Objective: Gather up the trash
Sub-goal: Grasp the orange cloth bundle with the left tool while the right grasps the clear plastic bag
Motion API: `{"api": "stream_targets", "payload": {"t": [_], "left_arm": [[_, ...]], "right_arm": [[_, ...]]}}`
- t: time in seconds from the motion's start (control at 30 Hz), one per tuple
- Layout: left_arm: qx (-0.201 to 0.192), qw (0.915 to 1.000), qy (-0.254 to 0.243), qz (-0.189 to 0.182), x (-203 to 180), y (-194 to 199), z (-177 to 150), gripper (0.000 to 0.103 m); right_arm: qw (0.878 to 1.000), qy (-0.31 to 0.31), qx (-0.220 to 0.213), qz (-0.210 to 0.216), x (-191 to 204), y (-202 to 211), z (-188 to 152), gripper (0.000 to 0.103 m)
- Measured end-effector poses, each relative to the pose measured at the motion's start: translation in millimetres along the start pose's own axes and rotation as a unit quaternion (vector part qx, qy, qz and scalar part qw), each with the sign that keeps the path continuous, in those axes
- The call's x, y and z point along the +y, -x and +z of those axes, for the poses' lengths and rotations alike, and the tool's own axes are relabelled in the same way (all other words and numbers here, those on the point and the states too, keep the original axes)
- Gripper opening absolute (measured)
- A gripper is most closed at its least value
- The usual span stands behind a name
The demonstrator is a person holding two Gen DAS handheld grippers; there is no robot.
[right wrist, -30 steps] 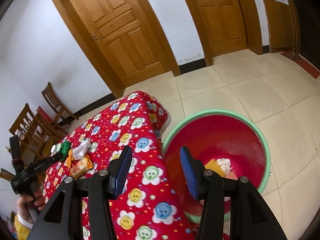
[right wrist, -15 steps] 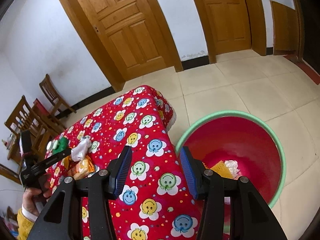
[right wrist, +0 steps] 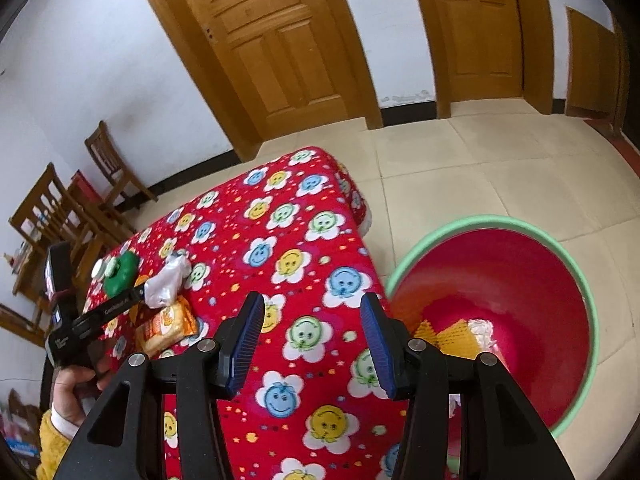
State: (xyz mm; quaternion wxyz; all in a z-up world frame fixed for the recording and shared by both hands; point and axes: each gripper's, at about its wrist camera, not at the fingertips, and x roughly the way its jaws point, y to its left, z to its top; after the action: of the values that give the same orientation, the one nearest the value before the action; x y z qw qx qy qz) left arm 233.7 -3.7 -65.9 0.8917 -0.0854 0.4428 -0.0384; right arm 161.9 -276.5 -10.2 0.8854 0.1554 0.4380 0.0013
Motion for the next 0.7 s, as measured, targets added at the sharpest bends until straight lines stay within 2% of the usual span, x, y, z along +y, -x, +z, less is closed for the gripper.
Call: {"api": "stream_targets", "payload": {"t": [0.43,0.7], "left_arm": [[-0.026,0.9985,0.014,-0.047,25,54,-21,0.041],[-0.050,0.9977,0.022,-0.039,39,69,-28,0.041]], "right_arm": [[0.998,0.046,0.017,0.038,60,-28,-2,0.051],[0.995,0.072,0.028,0.068,107,-54,-3,0.051]]}}
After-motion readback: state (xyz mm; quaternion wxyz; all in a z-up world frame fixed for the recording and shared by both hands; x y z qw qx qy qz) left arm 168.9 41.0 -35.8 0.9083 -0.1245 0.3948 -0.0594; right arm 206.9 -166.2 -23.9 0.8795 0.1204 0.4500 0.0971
